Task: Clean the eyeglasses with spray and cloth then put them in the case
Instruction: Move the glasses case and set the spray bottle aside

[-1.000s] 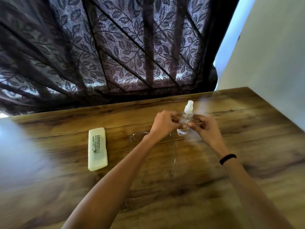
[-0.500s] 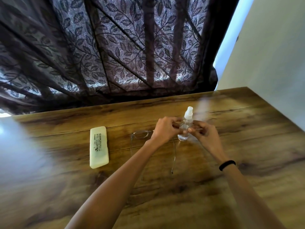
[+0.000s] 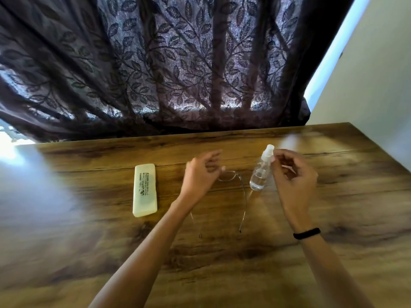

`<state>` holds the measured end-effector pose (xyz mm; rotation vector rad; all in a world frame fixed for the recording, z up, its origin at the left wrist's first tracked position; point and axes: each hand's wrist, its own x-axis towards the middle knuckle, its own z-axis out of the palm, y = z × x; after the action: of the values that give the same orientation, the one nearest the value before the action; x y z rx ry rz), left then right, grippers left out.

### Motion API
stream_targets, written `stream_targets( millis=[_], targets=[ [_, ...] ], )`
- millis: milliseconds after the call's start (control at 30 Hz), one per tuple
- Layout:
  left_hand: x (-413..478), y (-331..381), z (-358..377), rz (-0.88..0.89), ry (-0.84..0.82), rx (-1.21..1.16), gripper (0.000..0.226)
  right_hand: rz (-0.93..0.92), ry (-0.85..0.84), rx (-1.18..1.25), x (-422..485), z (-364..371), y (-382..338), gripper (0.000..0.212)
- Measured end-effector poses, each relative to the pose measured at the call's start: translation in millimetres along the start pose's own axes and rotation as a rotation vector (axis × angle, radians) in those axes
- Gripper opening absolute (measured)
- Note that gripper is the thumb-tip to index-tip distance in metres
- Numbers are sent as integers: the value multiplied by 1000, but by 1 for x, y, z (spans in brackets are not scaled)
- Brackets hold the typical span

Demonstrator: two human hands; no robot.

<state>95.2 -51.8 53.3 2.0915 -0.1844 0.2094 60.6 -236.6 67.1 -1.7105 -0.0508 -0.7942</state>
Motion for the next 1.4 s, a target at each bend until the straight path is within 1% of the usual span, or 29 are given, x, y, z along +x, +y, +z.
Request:
stream_targets(
  millis=[67, 133, 200, 333, 433, 500, 600, 700, 867, 1067, 1400],
  targets=[
    [-10, -9, -19, 6, 98, 119, 47, -15, -84, 26, -7, 15, -12, 15],
    [-23, -22, -39, -12, 203, 272, 46, -14, -238, 21, -16, 36, -20, 16],
    [-36, -37, -56, -67, 262, 386, 53, -2, -384, 27, -27, 61, -24, 15],
    [-55, -64, -73, -239, 248, 484, 69, 75, -571, 85, -46, 114, -30, 11],
    [-64, -77, -76, -310, 278, 514, 77, 155, -679, 82, -58, 148, -29, 13],
    [-66, -82, -76, -348, 293, 524, 80, 217, -757, 31, -63, 165, -26, 19],
    [-68, -89, -76, -380, 297, 510, 82, 360, -878, -40, -67, 185, -20, 31],
    [-69, -91, -74, -388, 314, 482, 82, 471, -905, -70, -70, 198, -14, 36],
    [-70, -92, -70, -399, 356, 425, 80, 563, -884, -90, -77, 206, -8, 33],
    [-70, -89, -65, -376, 428, 377, 73, 557, -861, -96, -78, 206, -8, 29],
    [-71, -87, -66, -377, 417, 370, 75, 559, -830, -73, -79, 205, -9, 32]
  ],
)
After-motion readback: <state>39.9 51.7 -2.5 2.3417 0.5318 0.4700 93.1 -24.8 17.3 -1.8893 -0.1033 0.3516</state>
